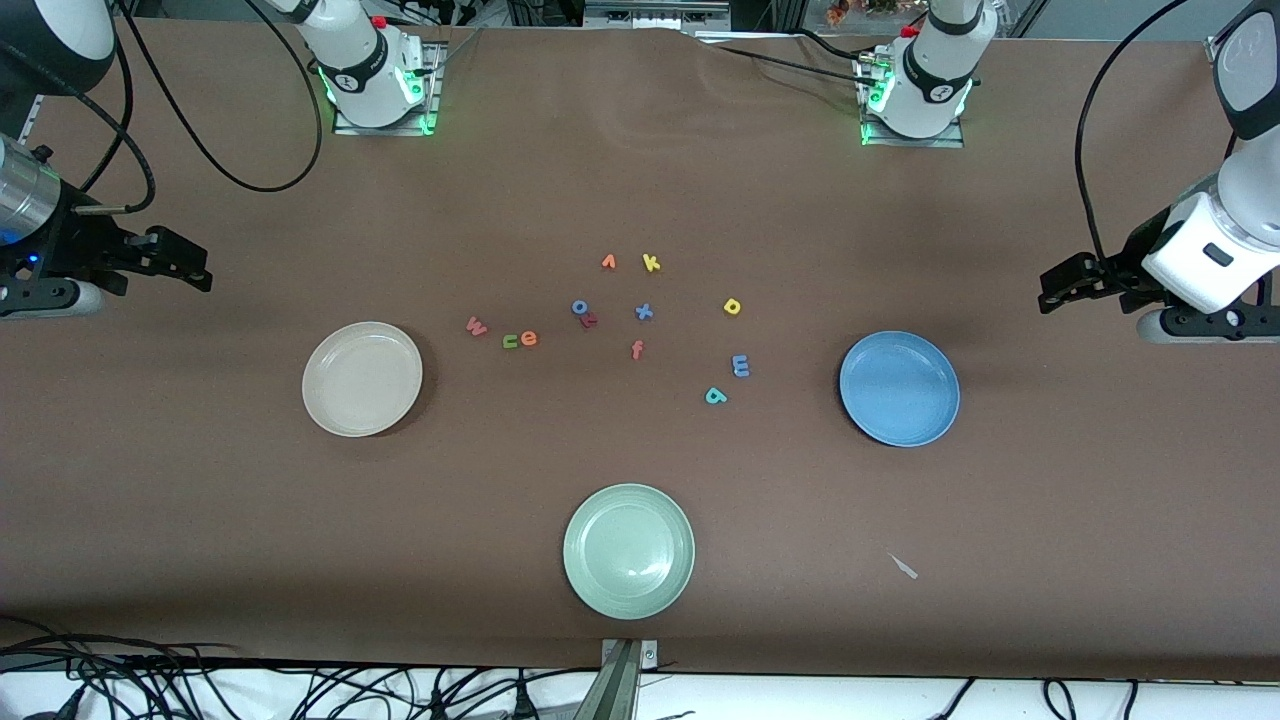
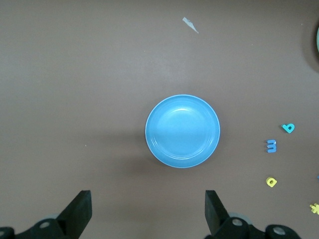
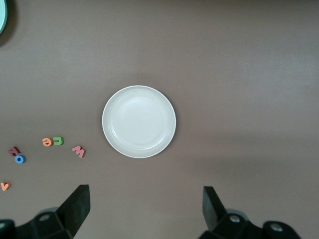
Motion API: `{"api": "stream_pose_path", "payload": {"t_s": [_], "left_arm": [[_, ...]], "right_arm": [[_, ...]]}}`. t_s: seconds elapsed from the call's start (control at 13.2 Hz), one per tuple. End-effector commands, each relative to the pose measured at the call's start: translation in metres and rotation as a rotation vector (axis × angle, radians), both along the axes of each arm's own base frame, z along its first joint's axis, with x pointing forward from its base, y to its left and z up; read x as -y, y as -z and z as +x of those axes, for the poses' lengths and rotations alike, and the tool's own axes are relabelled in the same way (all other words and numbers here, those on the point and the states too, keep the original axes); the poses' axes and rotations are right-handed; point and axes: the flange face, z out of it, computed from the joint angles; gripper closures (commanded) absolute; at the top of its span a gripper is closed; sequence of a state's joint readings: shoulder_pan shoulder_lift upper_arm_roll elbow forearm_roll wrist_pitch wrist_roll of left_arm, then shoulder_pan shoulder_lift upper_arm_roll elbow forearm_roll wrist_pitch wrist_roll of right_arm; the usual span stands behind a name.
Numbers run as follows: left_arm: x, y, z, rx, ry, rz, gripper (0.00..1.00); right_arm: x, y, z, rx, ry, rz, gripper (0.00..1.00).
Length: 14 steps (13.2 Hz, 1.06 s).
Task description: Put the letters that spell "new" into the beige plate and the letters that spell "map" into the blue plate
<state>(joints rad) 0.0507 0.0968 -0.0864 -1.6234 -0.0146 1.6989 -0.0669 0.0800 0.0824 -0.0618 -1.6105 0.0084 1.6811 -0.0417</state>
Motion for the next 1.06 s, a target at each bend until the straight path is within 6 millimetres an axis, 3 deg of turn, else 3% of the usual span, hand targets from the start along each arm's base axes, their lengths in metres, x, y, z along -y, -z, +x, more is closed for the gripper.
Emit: {"api": "stream_pose_path", "payload": {"t_s": [0.0, 0.23, 0.99], "left_arm": [[-0.001, -0.007, 0.007, 0.012, -0.009, -0.012, 0.00], [0.005, 0.004, 0.011, -0.007, -0.001, -0.011, 0.00], [0.007, 0.007, 0.011, -0.014, 0.004, -0.012, 0.00]], "right_arm": [[0.003, -0.005, -0.004, 0.010, 0.010, 0.005, 0.00], [0.003, -0.006, -0.004, 0.012, 0.011, 0.005, 0.00], [0.004, -0.006, -0.003, 0.013, 0.013, 0.003, 0.00]]}}
